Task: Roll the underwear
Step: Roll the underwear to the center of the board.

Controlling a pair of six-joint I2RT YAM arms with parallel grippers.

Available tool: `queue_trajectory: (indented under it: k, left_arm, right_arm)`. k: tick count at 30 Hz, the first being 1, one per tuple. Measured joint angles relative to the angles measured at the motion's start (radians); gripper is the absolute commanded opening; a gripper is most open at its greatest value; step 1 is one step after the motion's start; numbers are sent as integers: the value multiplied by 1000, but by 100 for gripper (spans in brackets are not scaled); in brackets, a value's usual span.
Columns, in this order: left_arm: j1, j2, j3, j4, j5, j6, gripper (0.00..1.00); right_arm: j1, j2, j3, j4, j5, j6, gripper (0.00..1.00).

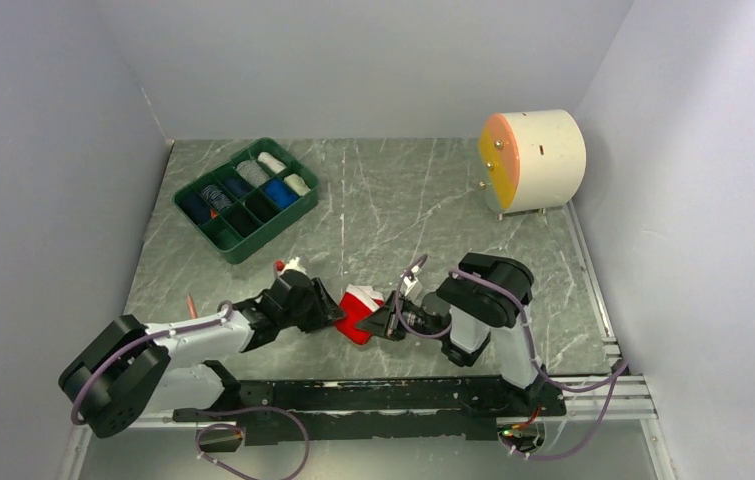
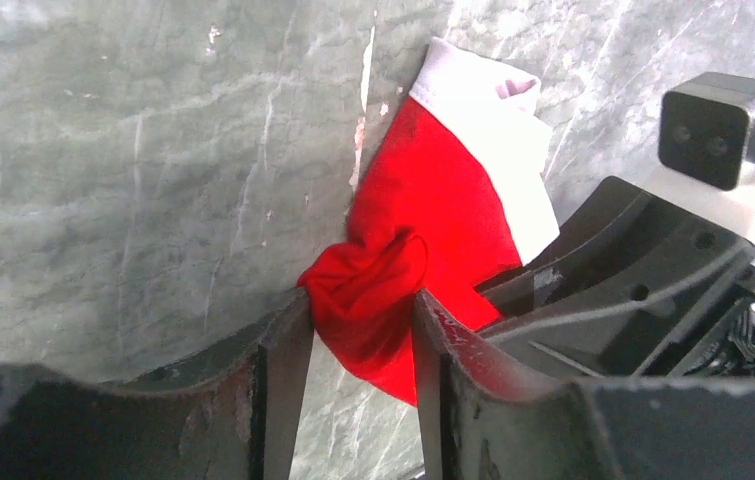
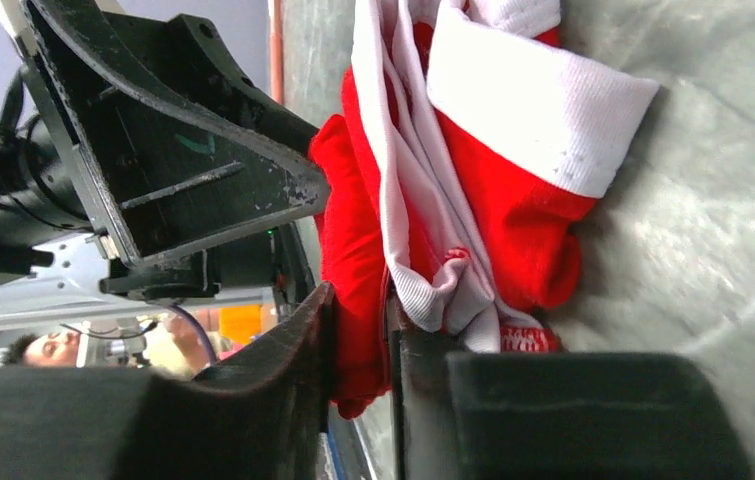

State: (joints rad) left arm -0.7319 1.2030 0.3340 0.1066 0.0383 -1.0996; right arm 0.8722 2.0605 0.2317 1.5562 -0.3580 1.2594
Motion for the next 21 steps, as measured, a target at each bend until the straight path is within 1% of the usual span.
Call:
queue_trajectory:
  k: [2, 4, 7, 12, 14, 17, 19, 21]
  left_arm:
    - [-8, 14, 14, -7, -10, 6, 44]
    - [-16, 26, 31, -20, -22, 10, 44]
    - [-27, 29, 41, -34, -40, 16, 44]
    - [-38, 35, 63, -66, -56, 30, 44]
    - [-42, 39, 73, -81, -62, 35, 44]
    - [-44, 45, 83, -94, -63, 40, 44]
    - [-45, 48, 88, -101, -63, 40, 44]
    - [-46, 51, 92, -105, -63, 40, 44]
  right_arm:
    - [0, -24, -19, -14, 8, -25, 48]
    - [2, -80, -30, -45, 9, -69, 52]
    - [6, -203, -21, -184, 10, -158, 57]
    - [11, -440, 21, -561, 45, -329, 62]
    - [12, -555, 44, -756, 83, -417, 63]
    - [14, -704, 83, -996, 139, -552, 64]
    - [23, -779, 127, -1127, 184, -645, 63]
    - [51, -821, 177, -1221, 250, -729, 63]
